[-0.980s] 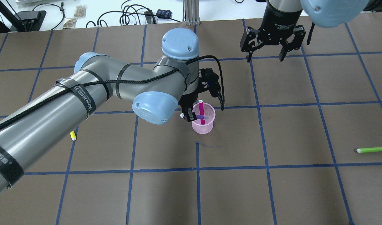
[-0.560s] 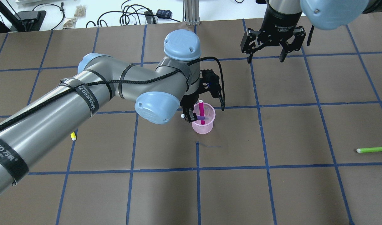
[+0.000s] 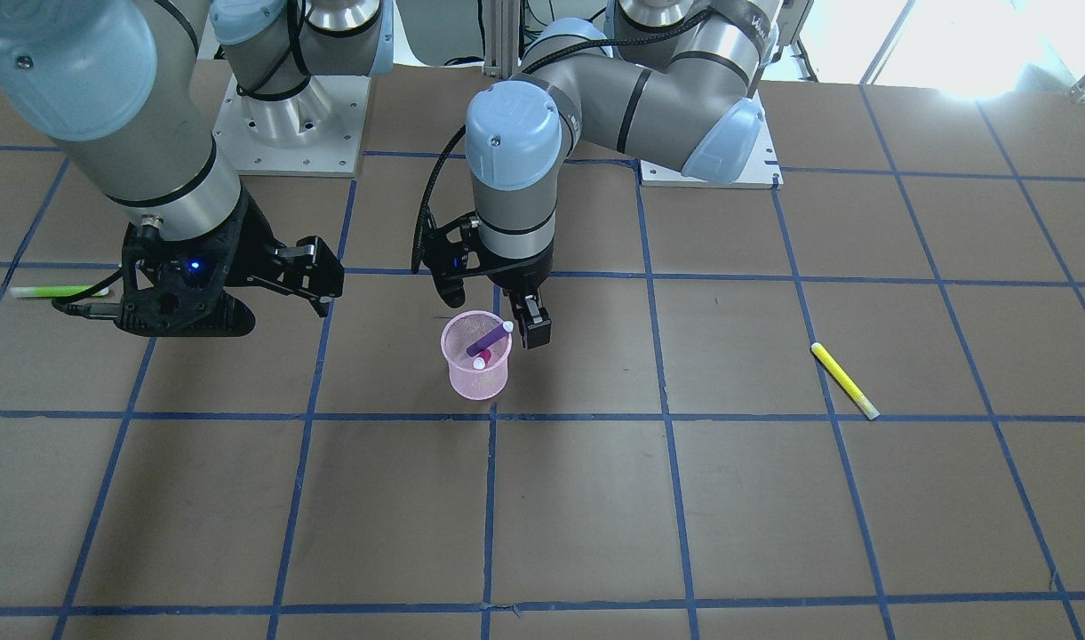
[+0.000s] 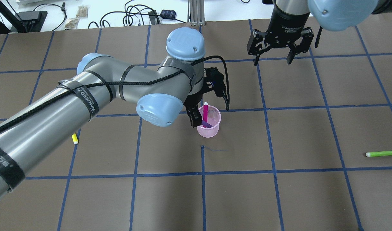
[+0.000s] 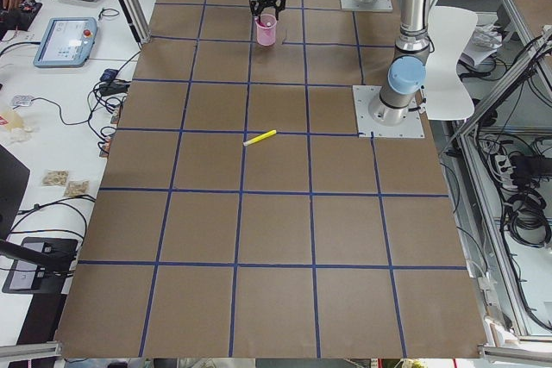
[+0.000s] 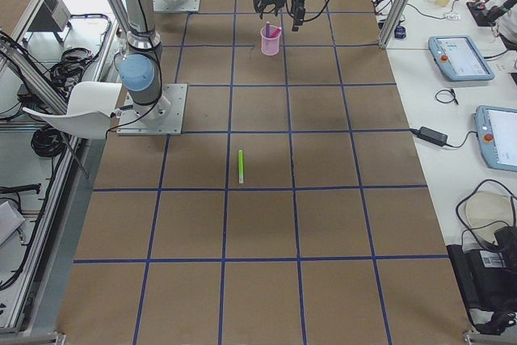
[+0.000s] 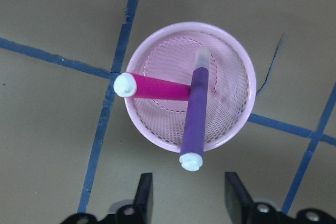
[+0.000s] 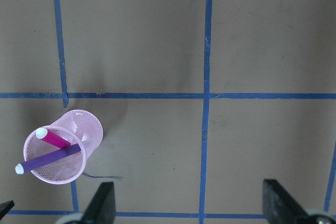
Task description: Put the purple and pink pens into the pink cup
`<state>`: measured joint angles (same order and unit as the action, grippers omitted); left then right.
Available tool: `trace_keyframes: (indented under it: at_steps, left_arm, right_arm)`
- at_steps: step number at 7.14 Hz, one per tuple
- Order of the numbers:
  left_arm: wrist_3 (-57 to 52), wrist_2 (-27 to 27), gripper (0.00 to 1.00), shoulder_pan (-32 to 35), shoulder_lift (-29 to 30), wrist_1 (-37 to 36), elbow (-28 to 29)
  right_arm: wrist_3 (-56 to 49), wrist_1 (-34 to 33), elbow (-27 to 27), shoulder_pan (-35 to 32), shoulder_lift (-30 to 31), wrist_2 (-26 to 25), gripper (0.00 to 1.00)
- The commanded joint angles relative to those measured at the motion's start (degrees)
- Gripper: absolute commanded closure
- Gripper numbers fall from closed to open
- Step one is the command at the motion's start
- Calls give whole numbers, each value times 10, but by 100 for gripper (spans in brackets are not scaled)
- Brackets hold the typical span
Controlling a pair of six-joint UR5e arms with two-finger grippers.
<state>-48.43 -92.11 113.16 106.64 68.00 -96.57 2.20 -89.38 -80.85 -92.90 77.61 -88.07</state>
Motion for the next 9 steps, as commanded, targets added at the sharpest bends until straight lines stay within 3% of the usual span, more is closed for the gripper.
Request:
trace_keyframes:
  at_steps: [1, 5, 8, 9]
  left_arm:
    - [25, 6, 22, -30, -45, 5, 16]
    - [130, 1, 22, -133, -165, 35, 14]
    - [210, 3, 21, -215, -223, 120, 14]
    - [293, 3, 19, -229, -231, 121, 13]
  right_arm:
    - [0, 1, 0, 2, 1, 0, 0]
    - [45, 7, 10, -6, 20, 1, 0]
    - [39, 37, 8, 4, 43, -4, 0]
    - [49, 39, -3, 0, 66, -3, 0]
